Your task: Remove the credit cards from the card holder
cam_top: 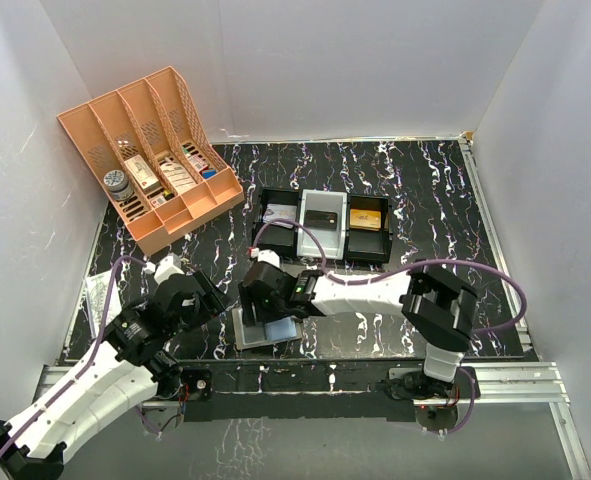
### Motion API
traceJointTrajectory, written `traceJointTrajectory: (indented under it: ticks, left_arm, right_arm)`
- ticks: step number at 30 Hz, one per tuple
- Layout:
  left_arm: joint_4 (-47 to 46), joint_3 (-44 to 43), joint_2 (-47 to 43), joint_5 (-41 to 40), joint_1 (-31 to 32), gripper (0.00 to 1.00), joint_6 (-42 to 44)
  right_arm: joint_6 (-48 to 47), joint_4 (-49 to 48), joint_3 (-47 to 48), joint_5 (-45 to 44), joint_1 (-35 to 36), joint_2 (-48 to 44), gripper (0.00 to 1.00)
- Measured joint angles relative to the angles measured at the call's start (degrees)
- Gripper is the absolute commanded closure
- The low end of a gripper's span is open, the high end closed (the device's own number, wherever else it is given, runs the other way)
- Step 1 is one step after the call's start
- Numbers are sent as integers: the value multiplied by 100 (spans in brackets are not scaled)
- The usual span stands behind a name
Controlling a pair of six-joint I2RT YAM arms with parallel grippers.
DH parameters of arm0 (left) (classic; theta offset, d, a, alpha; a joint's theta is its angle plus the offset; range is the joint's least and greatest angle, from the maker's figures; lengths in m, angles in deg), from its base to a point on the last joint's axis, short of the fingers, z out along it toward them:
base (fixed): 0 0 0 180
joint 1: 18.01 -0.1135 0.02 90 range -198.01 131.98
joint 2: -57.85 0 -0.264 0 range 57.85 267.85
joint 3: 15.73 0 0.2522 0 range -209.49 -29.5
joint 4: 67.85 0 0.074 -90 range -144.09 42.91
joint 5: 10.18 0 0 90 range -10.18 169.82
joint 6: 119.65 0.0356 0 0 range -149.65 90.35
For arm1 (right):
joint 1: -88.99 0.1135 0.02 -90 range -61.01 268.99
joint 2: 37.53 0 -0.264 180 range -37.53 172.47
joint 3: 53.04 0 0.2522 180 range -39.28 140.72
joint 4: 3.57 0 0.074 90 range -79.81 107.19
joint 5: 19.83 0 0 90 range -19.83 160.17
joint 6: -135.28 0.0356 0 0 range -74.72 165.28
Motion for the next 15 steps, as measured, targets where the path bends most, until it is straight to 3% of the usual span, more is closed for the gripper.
traceJointTrajectory:
  ticks: [8,15]
  left_arm:
    - [199,-7,-181,-109,0,32,-83]
    - [352,-7,-210,-144,-2,32,-85]
  right_arm:
    - [-118,662,776,-669,225,682,33]
    - [-127,1145,1261,-1134,433,1088,34]
